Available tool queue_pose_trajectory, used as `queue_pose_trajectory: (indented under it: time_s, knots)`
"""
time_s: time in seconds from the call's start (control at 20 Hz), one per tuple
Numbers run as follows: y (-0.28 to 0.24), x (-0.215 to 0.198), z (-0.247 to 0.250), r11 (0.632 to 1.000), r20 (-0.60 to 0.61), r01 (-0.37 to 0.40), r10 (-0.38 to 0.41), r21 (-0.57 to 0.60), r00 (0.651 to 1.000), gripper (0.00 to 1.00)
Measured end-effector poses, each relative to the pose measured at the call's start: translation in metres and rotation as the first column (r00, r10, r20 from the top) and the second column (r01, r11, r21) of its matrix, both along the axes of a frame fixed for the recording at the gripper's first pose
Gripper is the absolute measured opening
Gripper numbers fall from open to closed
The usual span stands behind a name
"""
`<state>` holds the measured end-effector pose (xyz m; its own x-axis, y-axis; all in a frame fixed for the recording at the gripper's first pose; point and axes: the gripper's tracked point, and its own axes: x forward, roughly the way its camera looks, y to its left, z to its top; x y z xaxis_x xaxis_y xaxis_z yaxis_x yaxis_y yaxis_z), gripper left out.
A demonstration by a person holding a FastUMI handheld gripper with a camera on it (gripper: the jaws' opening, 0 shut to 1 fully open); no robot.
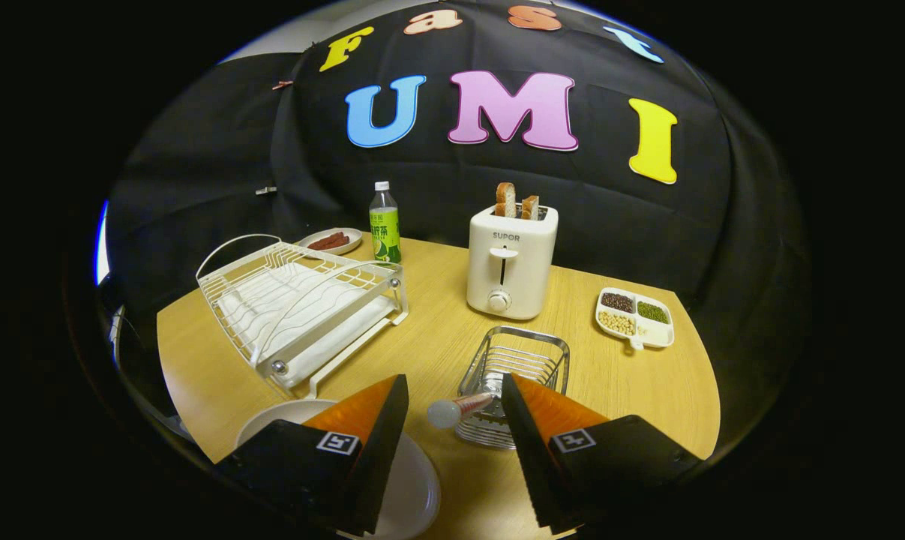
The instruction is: Take the plate from the dish rack, then take the spoon from the basket and place it into the plate.
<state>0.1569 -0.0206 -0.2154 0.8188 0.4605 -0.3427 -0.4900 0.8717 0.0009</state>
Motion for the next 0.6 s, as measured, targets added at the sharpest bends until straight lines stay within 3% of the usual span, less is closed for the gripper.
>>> queue_pose_trajectory:
  time_s: [0.15,0.35,0.5,0.6]
  knots:
    - [0.001,0.004,0.001,0.999,-0.027,0.004,-0.003,0.033,1.0,0.59]
    - [0.003,0.007,0.002,0.999,-0.046,0.007,-0.005,0.041,0.999,0.47]
    - [-0.002,0.009,0.006,1.0,-0.026,0.01,-0.009,0.013,1.0,0.47]
    - [-0.009,0.013,0.012,0.999,-0.006,0.04,-0.04,0.006,0.999,0.36]
